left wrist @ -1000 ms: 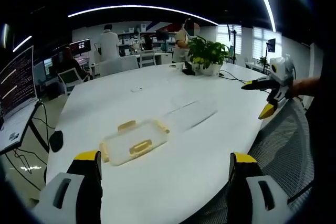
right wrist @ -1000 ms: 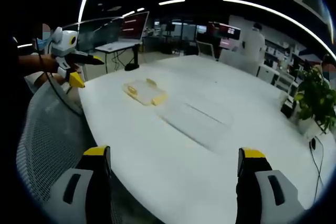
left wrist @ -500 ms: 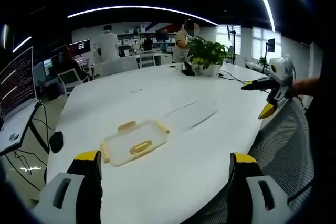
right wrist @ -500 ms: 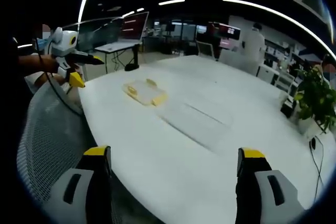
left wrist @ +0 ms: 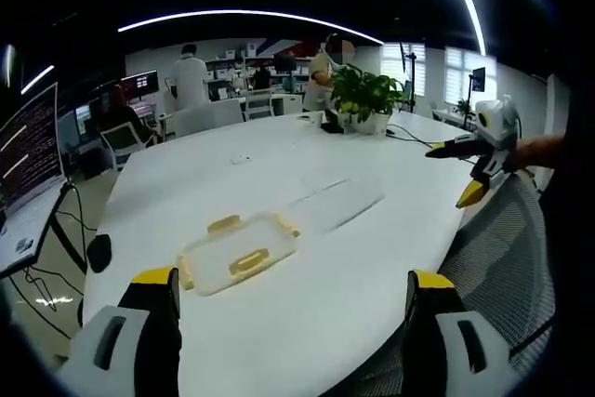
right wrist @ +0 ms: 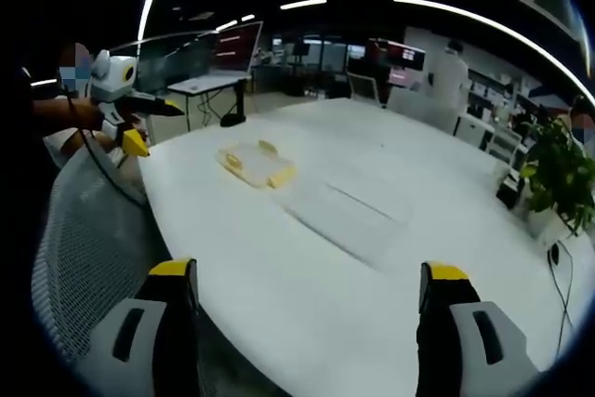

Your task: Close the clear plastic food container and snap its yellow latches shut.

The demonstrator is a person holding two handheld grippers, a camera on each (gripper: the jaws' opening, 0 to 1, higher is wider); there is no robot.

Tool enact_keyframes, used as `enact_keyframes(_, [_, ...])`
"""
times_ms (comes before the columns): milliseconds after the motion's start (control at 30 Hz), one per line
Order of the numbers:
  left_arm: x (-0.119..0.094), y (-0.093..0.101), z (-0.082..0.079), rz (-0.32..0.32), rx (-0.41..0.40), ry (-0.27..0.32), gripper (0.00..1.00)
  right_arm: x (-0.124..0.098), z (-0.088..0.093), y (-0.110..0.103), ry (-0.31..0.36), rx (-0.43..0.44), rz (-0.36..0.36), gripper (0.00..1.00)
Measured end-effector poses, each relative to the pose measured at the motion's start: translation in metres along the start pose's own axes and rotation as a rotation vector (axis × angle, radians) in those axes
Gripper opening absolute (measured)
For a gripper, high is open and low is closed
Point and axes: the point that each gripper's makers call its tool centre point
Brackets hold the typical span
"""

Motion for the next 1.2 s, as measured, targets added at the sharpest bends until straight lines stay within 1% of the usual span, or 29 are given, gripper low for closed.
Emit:
enact_keyframes(400, [0.001, -0.003, -0.002, 0.012, 0.013, -0.006, 0.98, 0.001, -0.007, 0.002, -0.002, -0.014, -0.008, 0.95])
enact_keyframes(700, [0.004, -0.006, -0.003, 0.028, 0.017, -0.013, 0.97, 0.004, -0.011, 0.001, -0.014, -0.036, -0.042, 0.92])
enact_keyframes(800, [0.004, -0.008, -0.003, 0.032, 0.020, -0.015, 0.96, 0.006, -0.012, 0.000, -0.029, -0.058, -0.059, 0.91])
enact_keyframes(900, [0.005, -0.011, -0.002, 0.037, 0.029, -0.022, 0.95, 0.008, -0.015, 0.000, -0.030, -0.069, -0.069, 0.90])
enact_keyframes(1200, [0.007, -0.024, -0.005, 0.047, 0.047, -0.029, 0.91, 0.016, -0.028, 0.006, -0.021, -0.105, -0.089, 0.84])
Point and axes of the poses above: the point that each gripper's makers call its tool centre point, and the gripper's own axes: x roughly forward along the fingers, y roughly to its right, z roughly out of its underside, and after that the axes turned 2 degrees about -z, right-handed
